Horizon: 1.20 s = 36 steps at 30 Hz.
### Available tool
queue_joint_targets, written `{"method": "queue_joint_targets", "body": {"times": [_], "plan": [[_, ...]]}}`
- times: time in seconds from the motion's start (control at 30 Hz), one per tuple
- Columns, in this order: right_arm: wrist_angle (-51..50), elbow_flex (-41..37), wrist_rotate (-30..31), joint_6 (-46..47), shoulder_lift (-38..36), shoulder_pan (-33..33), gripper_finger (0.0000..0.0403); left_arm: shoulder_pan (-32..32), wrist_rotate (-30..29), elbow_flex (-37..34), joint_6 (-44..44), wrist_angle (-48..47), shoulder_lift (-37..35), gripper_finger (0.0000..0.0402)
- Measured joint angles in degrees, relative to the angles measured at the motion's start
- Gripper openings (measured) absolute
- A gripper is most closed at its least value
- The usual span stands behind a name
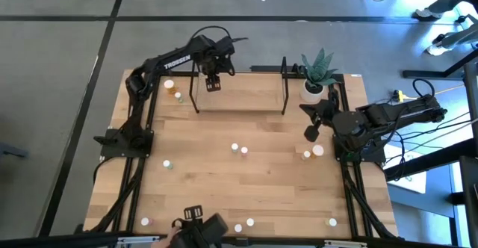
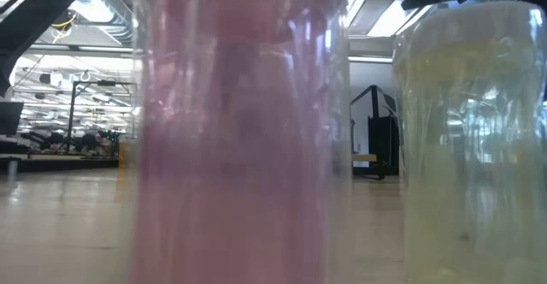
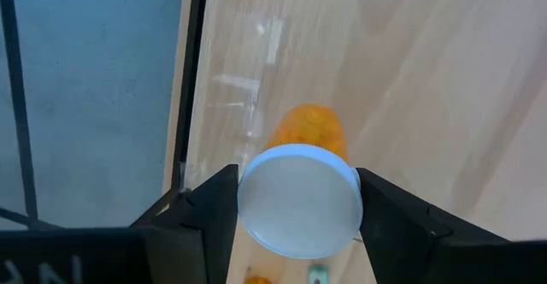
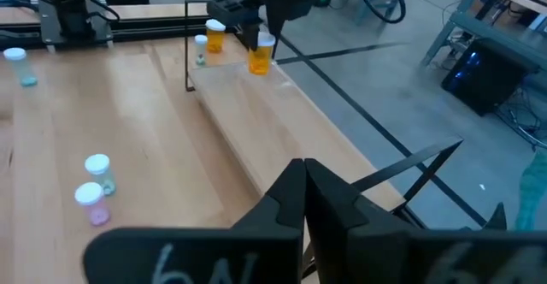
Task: Pick and place medicine bottles onto shelf by color
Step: Put the bottom left orange pill bottle on the shelf
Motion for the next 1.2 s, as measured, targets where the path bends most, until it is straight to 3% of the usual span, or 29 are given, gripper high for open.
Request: {"method": "queue_joint_targets", "body": {"times": [0.3,0.57,1.2], "plan": [[0.8,0.0,0.41,0.09,2.6,0.0,0.001,2.29,-0.11,0.0,0.56,1.98,0.47,0.019],[1.62,0.0,7.69,2.95,5.53,0.0,0.001,3.29,0.3,0.0,0.54,1.74,0.47,0.019],[1.77,-0.02,5.98,2.87,6.2,-0.02,0.001,3.27,0.33,0.02,-0.28,2.35,0.47,0.019]]}}
